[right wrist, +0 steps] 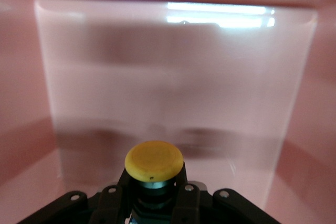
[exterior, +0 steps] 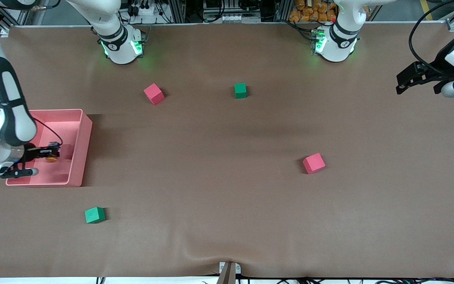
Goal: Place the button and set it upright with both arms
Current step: 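Lift the button out and carry it toward the table middle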
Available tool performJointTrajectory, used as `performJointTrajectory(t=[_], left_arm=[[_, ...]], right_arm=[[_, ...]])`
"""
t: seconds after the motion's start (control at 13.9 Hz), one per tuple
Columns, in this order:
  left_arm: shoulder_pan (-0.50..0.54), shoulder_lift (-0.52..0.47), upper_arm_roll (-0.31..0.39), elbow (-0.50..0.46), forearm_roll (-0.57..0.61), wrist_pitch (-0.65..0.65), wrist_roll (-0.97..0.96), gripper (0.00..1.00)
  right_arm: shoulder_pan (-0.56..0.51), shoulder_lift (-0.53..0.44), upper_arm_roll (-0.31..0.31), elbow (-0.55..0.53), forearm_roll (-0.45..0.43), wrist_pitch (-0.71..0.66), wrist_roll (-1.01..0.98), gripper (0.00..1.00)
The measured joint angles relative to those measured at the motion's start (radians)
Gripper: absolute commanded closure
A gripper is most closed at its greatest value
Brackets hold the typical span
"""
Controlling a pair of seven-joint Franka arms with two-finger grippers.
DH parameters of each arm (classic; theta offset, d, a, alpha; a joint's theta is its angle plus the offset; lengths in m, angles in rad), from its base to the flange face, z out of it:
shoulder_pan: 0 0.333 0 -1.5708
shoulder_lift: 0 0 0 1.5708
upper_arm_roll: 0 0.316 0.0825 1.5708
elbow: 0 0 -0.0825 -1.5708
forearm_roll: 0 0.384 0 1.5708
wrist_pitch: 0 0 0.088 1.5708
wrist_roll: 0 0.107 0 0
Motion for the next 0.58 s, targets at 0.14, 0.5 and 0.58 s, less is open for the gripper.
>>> performJointTrajectory(t=[0.14,0.5,0.58], left_arm=[[0.000,0.000,0.000,0.000,0.000,0.000,0.000,0.00],[0.000,0.000,0.000,0.000,0.000,-0.005,0.000,0.00],[0.000,0.000,0.000,0.000,0.000,-0.006,0.000,0.00]], right_arm=[[0.002,-0.013,0.009,0.096,0.000,-0.139,-0.002,1.00],[0.117,-0.052,0.030,0.324,0.013,-0.457,0.103,1.00],[0.170,-0.055,0.033,0.357,0.018,-0.496,0.175,1.00]])
